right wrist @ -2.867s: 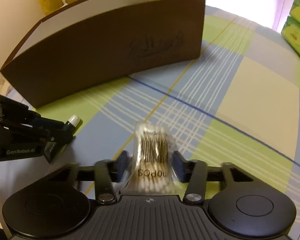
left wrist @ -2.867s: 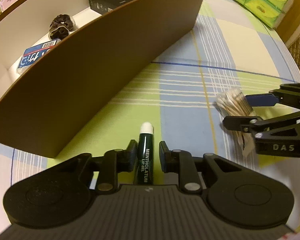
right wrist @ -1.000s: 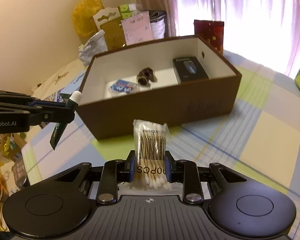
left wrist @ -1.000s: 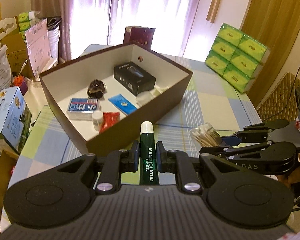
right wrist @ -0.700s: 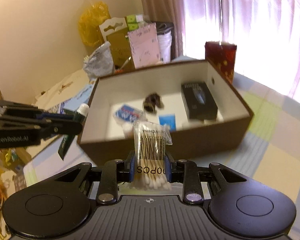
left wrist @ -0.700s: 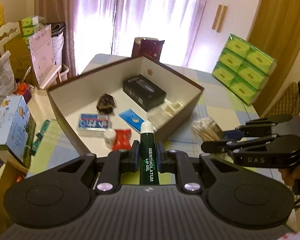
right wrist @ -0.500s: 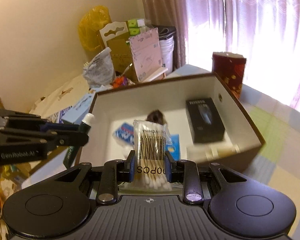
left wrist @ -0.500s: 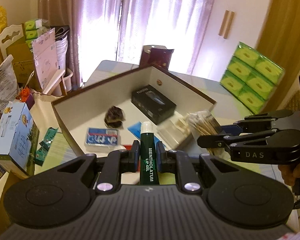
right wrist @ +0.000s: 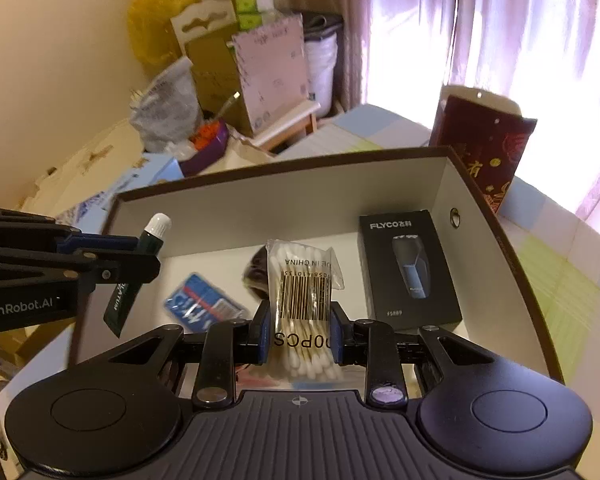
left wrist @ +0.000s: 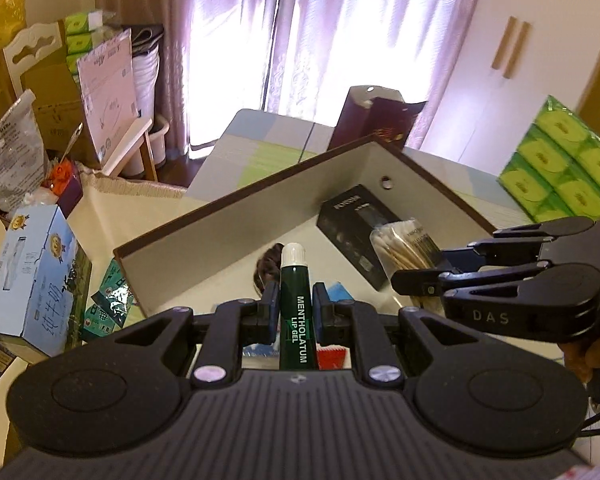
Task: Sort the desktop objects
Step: 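Carry the lip gel and cotton swab bag over the brown box and lower them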
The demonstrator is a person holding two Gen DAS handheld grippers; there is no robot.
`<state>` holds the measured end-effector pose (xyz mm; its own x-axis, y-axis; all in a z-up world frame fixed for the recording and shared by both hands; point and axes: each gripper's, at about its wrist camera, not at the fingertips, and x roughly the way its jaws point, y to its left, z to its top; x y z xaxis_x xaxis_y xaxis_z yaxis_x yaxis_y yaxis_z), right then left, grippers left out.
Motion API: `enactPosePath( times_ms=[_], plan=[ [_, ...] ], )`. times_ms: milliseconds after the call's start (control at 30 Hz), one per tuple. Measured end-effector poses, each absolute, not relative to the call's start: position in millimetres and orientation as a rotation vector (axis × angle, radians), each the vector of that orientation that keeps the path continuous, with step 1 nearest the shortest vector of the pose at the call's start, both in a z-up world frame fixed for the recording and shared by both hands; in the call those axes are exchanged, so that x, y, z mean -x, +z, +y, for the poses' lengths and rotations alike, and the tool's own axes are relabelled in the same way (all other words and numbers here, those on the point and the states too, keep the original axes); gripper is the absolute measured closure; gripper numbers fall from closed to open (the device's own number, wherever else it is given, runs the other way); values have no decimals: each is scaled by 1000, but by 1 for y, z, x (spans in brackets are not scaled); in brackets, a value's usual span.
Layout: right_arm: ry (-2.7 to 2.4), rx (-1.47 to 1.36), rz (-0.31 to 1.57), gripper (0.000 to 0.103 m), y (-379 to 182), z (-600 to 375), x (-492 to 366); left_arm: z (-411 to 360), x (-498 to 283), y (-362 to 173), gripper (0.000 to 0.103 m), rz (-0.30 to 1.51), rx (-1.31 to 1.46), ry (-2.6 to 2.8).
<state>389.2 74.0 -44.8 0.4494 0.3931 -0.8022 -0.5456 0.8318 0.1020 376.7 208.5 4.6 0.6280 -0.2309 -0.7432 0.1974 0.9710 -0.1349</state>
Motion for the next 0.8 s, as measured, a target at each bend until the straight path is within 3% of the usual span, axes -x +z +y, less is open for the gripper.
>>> enactPosePath(
  times_ms=[800],
  plan=[
    [561, 178, 998, 77, -83, 80, -439, 187, -469, -62, 90, 956, -109, -222]
  ],
)
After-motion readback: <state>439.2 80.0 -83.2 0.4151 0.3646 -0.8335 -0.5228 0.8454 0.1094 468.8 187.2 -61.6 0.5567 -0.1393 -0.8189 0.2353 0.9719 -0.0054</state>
